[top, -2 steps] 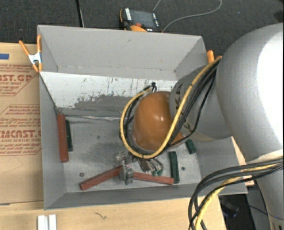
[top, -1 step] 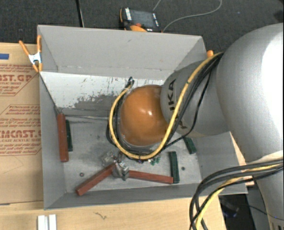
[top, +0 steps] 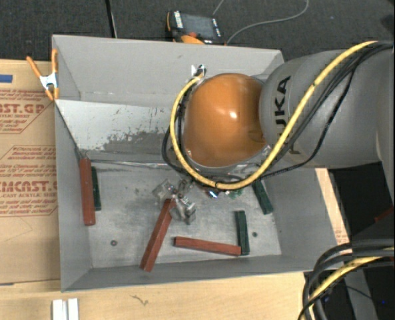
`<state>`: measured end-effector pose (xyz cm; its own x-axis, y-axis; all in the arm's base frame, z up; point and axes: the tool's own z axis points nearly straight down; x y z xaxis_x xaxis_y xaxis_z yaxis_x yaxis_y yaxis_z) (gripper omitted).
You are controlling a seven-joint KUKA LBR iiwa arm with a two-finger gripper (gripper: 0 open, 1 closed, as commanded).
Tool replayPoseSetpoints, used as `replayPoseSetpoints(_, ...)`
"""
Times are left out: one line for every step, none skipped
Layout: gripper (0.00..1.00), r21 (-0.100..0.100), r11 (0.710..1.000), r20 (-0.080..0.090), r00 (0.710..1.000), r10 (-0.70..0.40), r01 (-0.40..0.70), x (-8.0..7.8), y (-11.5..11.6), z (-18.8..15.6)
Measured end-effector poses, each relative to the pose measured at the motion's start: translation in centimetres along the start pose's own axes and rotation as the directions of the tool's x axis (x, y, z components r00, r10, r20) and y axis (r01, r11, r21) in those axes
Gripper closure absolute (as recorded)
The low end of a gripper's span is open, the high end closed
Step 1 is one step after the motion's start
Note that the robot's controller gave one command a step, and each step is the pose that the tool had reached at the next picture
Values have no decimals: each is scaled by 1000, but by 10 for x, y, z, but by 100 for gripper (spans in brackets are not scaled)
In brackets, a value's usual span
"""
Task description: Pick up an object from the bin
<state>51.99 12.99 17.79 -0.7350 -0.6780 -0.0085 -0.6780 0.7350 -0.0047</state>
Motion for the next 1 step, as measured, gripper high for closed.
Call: replayPoseSetpoints(100, -6, 1000, -6, 1000, -1, 1, 1, 2, 5)
